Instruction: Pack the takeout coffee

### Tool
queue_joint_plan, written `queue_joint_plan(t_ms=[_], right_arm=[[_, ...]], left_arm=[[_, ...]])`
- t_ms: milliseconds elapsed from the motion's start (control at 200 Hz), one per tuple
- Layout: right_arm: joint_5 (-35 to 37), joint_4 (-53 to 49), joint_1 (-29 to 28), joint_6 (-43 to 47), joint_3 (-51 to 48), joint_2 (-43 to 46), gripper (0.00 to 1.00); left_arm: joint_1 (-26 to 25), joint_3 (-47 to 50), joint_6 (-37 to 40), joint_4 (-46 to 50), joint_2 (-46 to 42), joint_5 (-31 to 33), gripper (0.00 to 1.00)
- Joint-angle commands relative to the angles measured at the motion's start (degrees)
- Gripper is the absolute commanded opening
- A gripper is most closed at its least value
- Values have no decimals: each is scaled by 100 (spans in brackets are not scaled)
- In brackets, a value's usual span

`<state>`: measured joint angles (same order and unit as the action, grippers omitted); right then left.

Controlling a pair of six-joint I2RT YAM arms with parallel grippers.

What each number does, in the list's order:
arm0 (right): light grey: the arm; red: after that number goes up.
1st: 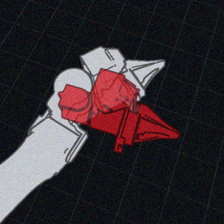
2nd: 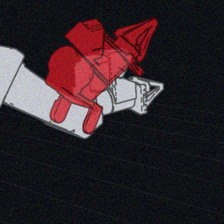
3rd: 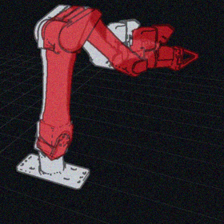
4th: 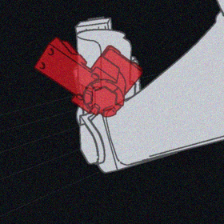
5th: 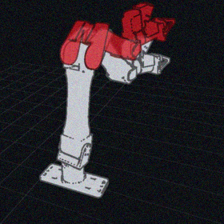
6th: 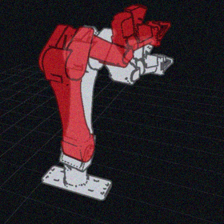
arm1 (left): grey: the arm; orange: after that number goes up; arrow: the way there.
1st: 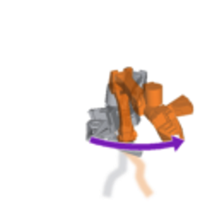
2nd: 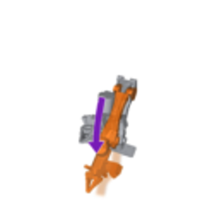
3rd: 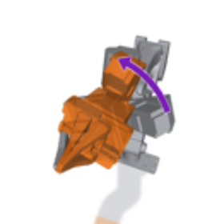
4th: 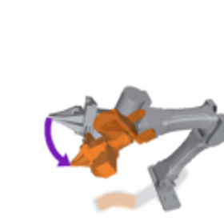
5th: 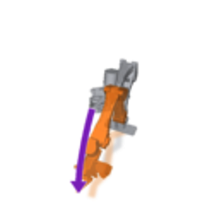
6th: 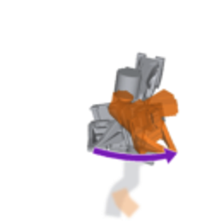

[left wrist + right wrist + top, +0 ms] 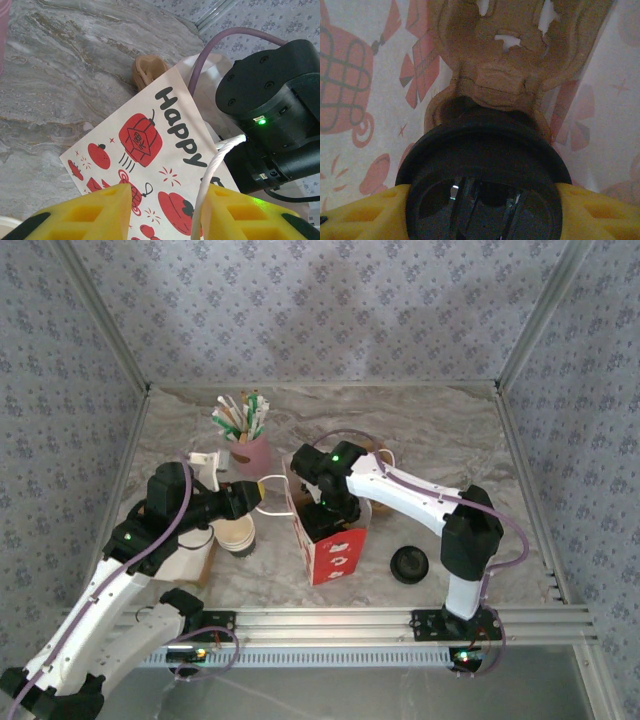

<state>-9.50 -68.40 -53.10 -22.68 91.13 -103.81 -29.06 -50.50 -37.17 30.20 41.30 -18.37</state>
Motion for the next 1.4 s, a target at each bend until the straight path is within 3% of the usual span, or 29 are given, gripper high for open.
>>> queue_joint_plan(t_ms=[0, 1394], right_arm=[[-61, 198, -4, 62, -259, -155, 61], [-52, 222, -18, 44, -289, -219, 62]], left_arm=[[-33, -11, -9, 10, -61, 81, 40], [-33, -28, 0, -19, -49, 81, 40]])
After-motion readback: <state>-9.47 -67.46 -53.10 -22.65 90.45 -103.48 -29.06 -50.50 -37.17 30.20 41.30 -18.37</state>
